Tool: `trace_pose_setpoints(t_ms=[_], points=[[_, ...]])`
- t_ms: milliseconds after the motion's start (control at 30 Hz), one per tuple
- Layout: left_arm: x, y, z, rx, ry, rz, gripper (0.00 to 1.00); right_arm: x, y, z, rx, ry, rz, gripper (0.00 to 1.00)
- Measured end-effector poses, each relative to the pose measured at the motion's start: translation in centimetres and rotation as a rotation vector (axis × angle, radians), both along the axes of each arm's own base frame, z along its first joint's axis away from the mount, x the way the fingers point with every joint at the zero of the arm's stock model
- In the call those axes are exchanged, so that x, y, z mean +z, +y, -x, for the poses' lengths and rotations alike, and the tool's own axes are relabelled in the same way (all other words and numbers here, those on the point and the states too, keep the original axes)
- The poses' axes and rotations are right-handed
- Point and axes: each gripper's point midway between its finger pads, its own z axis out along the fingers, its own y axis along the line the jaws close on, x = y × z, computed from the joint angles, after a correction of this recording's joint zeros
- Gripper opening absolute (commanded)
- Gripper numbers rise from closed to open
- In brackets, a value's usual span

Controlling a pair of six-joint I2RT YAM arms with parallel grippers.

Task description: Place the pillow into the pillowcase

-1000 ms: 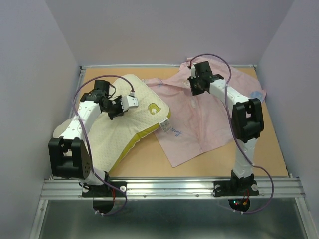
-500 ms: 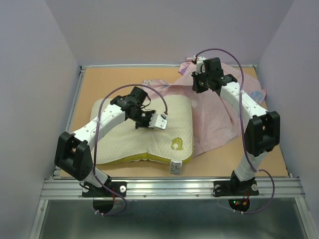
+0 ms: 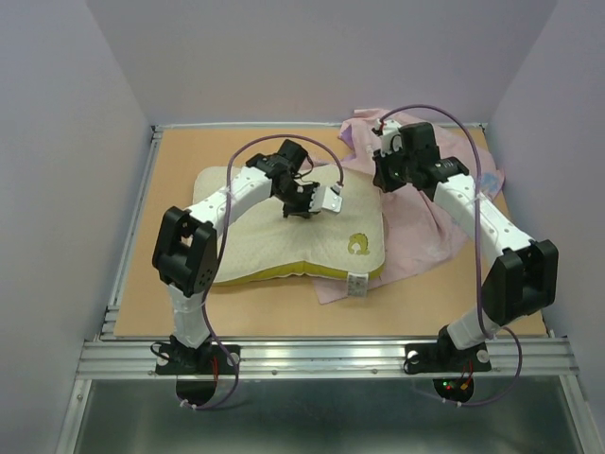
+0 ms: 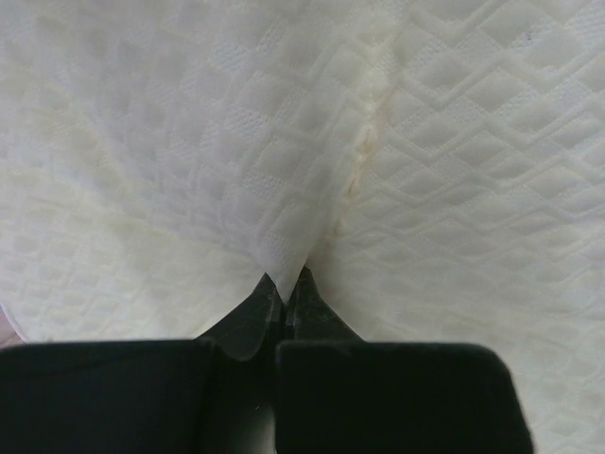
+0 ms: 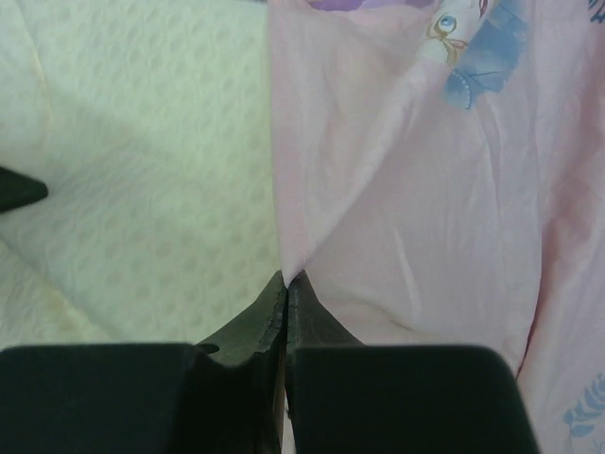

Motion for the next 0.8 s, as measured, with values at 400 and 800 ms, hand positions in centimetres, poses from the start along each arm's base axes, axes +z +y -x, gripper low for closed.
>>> trace_pose_setpoints(t_ms=[400,800], points=[[3.8,0.4,-6.3,0.253,-0.059,0.082,0.0,-1.1,-0.5,1.1,0.013,0.021,0.023,0.01],[-2.2,-1.0,-9.3,0.753,-0.05,0.112,0.0,-4.0,0.0,0.5,-0.001,0.105,0.02,0.1]])
